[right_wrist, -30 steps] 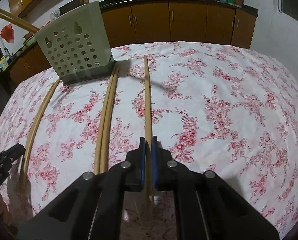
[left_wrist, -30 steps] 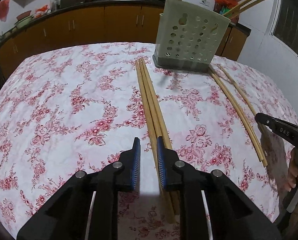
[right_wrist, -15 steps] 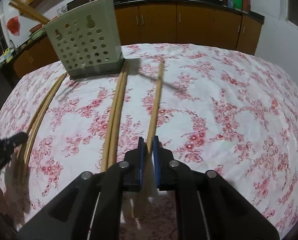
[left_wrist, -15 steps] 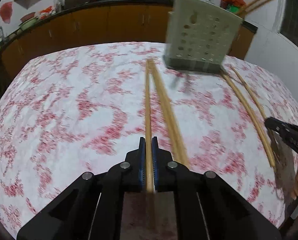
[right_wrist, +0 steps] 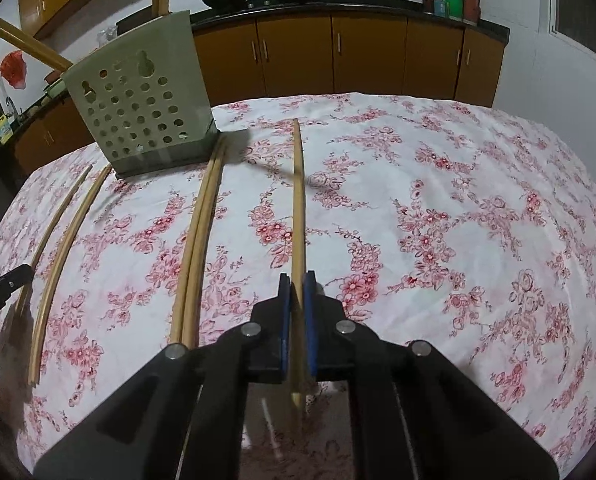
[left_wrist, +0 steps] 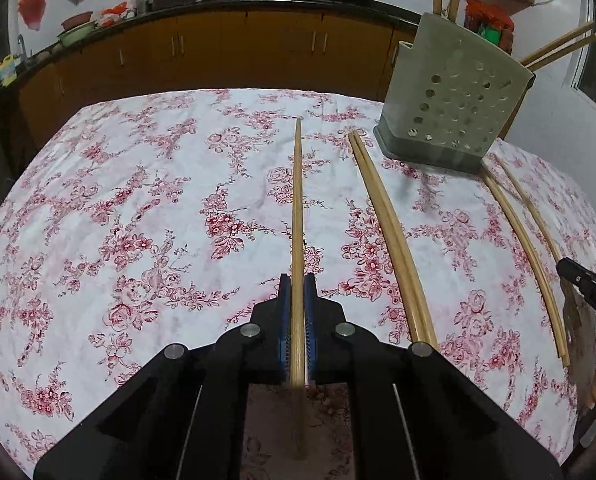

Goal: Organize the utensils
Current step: 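Close the right tool on a chopstick while the left tool grasps another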

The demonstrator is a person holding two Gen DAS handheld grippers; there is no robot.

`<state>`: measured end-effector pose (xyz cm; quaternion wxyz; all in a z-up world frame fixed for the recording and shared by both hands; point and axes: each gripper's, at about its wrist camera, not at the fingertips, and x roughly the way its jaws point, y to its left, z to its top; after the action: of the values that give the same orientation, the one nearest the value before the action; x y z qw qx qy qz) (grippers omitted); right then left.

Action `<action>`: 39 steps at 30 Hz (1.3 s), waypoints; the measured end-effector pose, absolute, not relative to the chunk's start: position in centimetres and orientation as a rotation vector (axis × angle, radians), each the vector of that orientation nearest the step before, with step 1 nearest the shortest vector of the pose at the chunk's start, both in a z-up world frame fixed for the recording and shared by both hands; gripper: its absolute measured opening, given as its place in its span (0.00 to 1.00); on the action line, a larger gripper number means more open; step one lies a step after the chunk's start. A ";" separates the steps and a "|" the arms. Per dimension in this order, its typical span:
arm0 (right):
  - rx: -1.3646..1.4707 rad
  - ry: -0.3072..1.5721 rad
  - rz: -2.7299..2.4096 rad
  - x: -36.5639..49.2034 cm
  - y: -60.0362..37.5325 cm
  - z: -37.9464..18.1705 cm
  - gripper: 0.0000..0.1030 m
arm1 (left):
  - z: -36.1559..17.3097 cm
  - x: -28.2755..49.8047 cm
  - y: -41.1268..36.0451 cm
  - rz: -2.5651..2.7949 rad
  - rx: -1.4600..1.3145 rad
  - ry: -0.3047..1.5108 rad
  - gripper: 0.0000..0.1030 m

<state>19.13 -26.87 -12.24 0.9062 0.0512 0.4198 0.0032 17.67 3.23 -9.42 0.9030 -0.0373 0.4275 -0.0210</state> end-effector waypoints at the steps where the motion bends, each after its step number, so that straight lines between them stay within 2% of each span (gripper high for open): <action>1: 0.110 0.867 0.008 19.2 -26.9 -12.2 0.09 | -9.4 17.7 3.3 -0.046 -0.082 0.884 0.08; 39: 0.113 0.870 0.033 18.3 -27.1 -12.3 0.09 | -9.3 16.2 3.4 -0.066 -0.070 0.888 0.08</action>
<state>18.28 -27.05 -12.34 0.9052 0.0549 0.4211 0.0159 16.24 3.45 -9.34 0.9020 -0.0338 0.4292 -0.0319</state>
